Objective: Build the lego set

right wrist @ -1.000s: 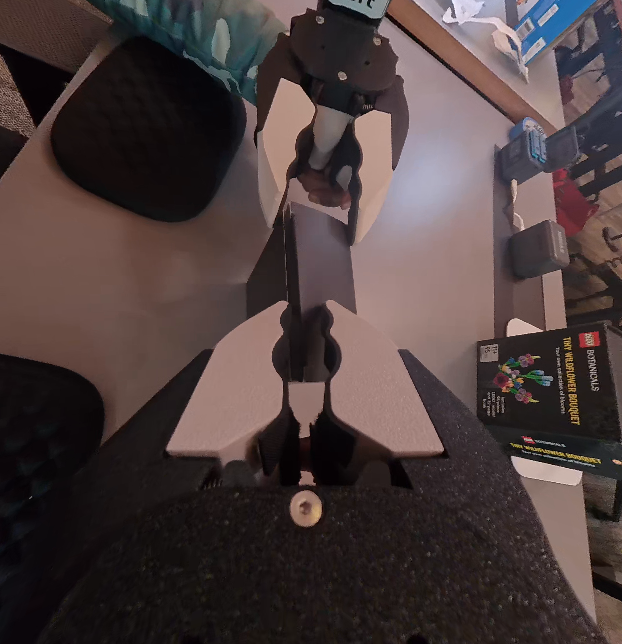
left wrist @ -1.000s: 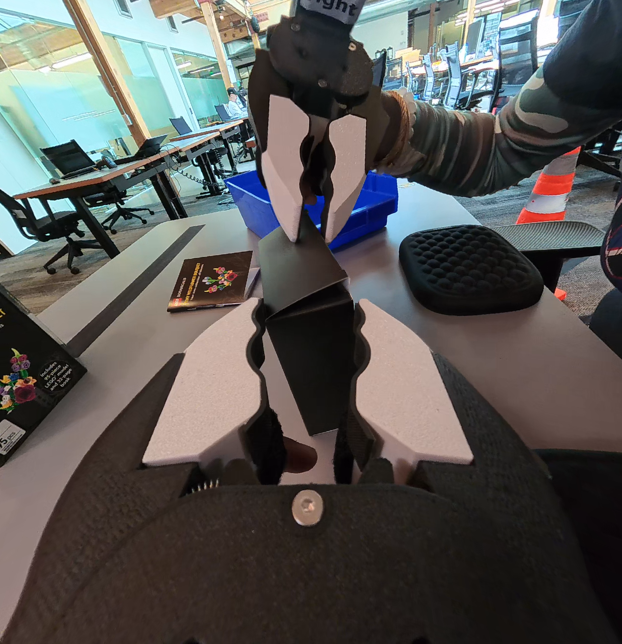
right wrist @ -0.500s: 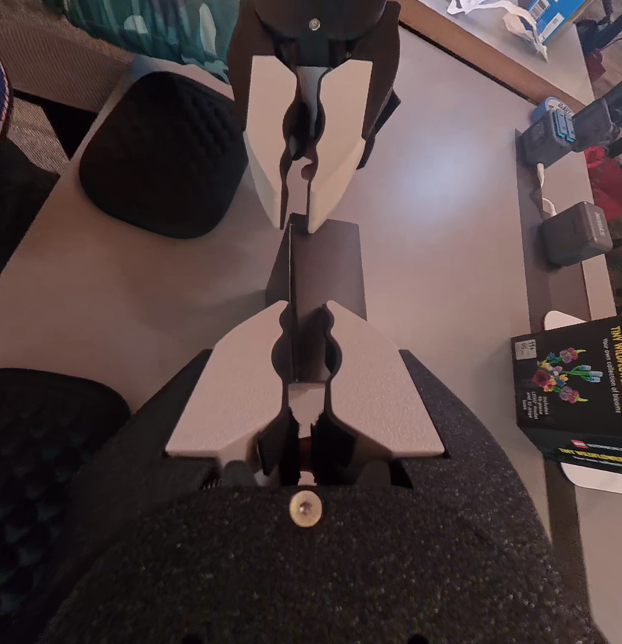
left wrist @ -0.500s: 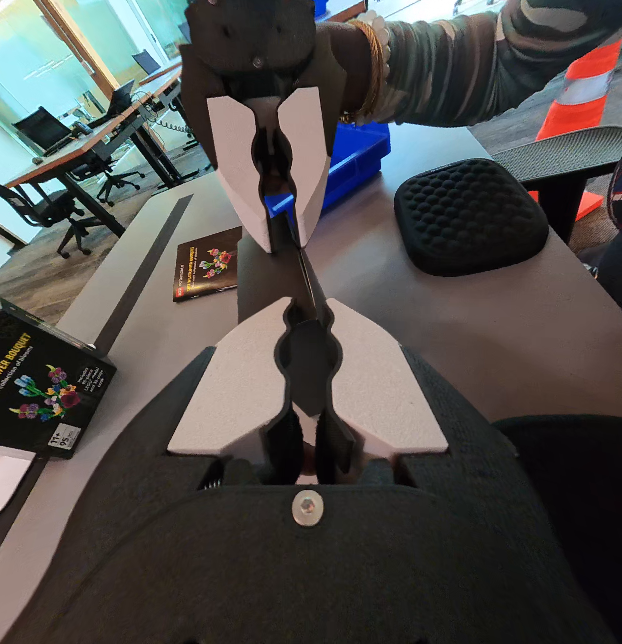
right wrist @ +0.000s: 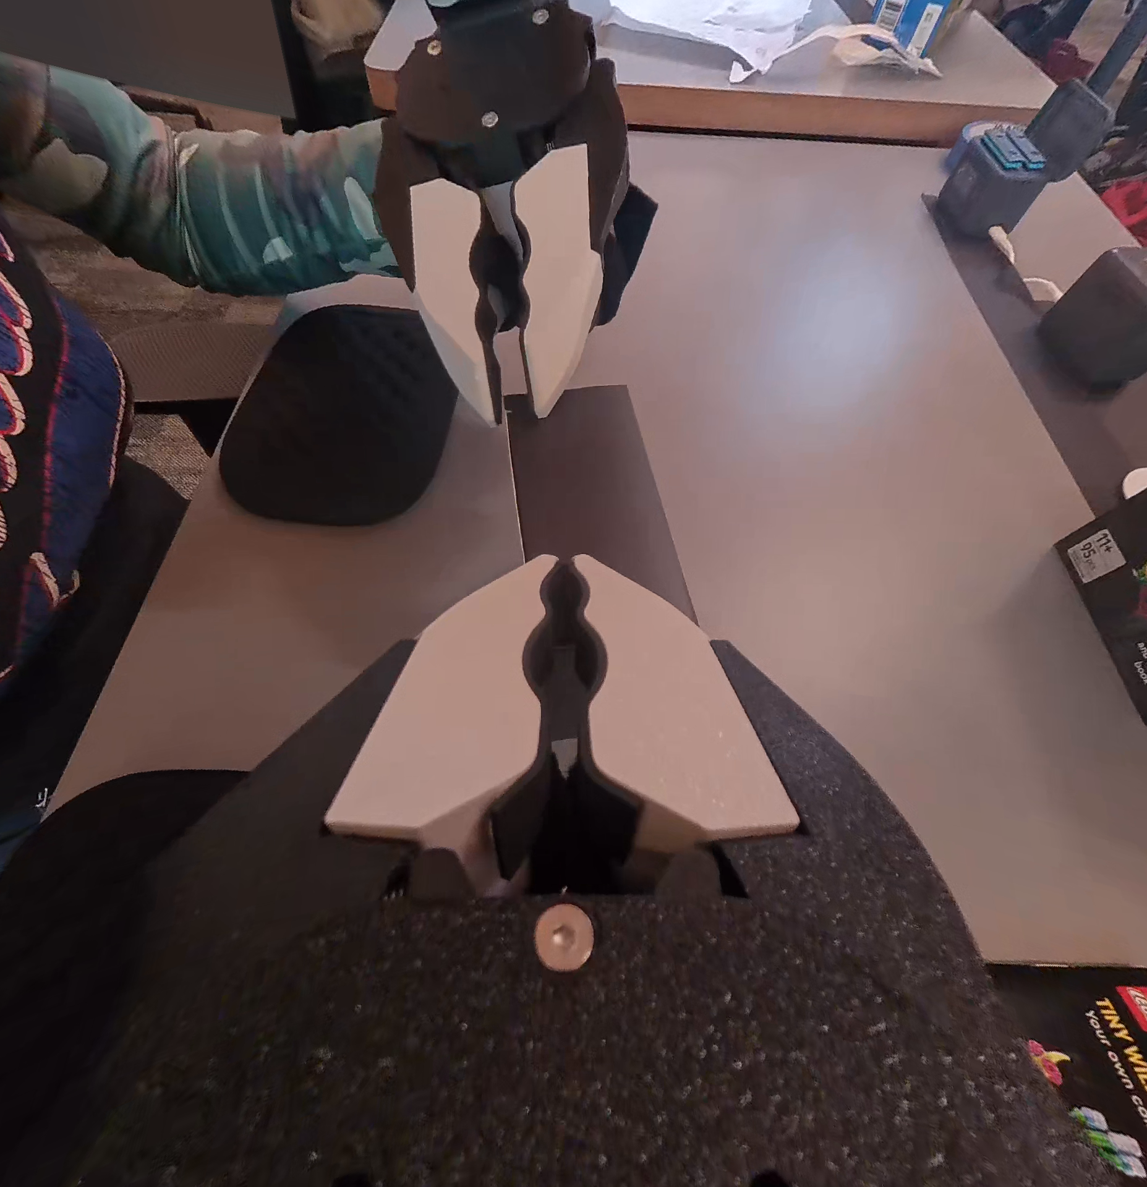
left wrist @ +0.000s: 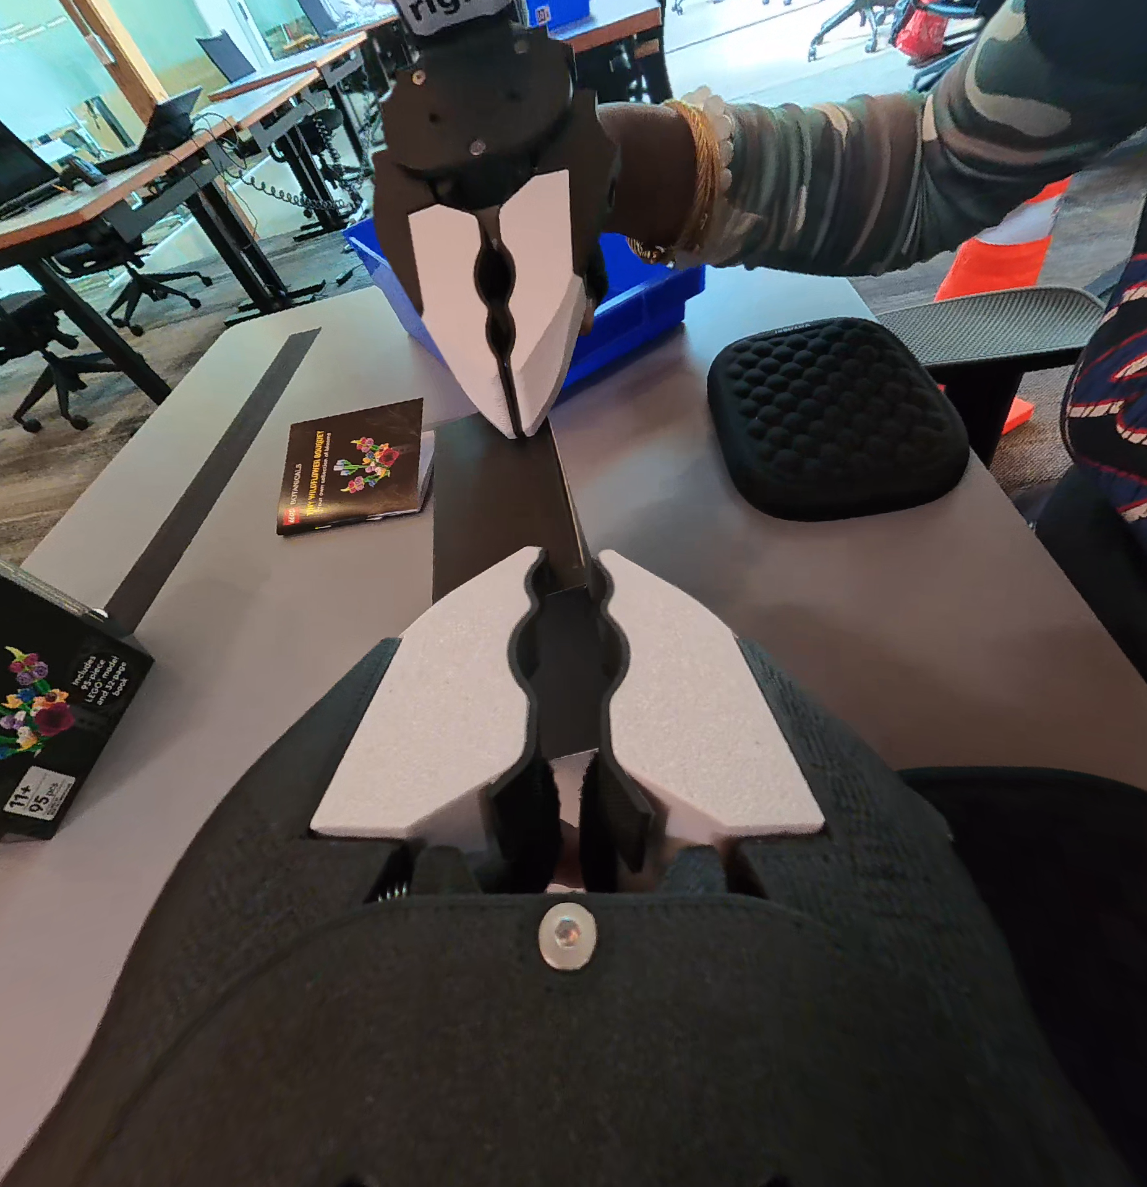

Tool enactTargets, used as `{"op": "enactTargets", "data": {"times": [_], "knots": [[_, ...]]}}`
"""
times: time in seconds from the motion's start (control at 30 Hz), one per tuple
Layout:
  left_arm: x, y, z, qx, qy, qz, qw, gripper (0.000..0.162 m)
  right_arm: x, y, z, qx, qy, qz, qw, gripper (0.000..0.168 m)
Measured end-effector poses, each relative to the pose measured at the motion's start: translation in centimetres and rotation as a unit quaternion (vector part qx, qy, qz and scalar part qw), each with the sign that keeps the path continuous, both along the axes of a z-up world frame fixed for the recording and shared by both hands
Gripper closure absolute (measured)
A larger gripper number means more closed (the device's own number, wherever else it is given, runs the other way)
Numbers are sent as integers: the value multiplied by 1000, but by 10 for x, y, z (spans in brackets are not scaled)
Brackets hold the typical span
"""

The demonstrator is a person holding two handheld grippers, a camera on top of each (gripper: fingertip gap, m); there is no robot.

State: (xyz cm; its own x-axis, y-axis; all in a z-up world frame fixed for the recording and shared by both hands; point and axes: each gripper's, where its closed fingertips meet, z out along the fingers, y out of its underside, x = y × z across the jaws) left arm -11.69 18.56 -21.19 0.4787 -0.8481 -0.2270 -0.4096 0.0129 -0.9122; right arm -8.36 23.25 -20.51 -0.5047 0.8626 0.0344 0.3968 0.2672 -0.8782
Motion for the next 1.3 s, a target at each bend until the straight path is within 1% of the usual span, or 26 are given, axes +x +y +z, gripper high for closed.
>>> {"op": "enactTargets", "data": {"times": [0.13,0.23,0.27,0.3,0.33,0.37,0.4,0.5,0.53,0.63,0.7,0.83,0.93,1.0,1.13,1.17,1.2,1.3], "knots": [[1,-1,2,4,7,-8,1000,145,1,0,10,20,18,-3,1000,160],[1,-3,12,18,-4,-8,1000,136,2,4,16,43,36,-10,998,154],[1,-2,17,28,-11,-5,1000,136,1,6,18,45,44,-16,998,155],[1,0,23,40,-23,3,999,139,0,8,22,40,54,-25,997,159],[0,3,28,49,-38,15,998,145,-2,10,24,31,63,-34,997,164],[-1,9,31,51,-50,34,997,154,-4,11,24,20,62,-44,997,165],[-2,14,30,40,-52,52,996,160,-4,13,20,15,50,-51,997,166],[0,14,1,-37,7,49,998,162,-2,15,0,33,11,-49,998,167],[3,11,2,-48,-11,39,998,162,-3,15,3,27,26,-54,998,168],[2,10,-1,-93,-31,38,995,162,-4,15,0,9,29,-66,997,168],[2,11,-2,-92,-25,35,995,162,-4,16,-1,8,31,-71,997,168],[2,11,-7,-103,20,44,993,162,-3,15,-3,28,13,-77,997,168],[4,12,-4,-81,44,36,995,162,-3,15,-1,59,12,-73,996,168],[4,11,1,-63,38,33,997,162,-3,17,3,73,27,-78,994,166],[-4,9,16,-34,-5,41,999,146,1,16,14,46,57,-71,995,150],[-8,10,19,-19,-11,49,999,137,3,16,17,43,61,-69,995,144],[-12,10,22,-5,-17,55,998,129,4,16,18,45,62,-68,995,134],[-24,12,33,29,-52,71,996,110,6,15,18,46,47,-63,996,95]]}}
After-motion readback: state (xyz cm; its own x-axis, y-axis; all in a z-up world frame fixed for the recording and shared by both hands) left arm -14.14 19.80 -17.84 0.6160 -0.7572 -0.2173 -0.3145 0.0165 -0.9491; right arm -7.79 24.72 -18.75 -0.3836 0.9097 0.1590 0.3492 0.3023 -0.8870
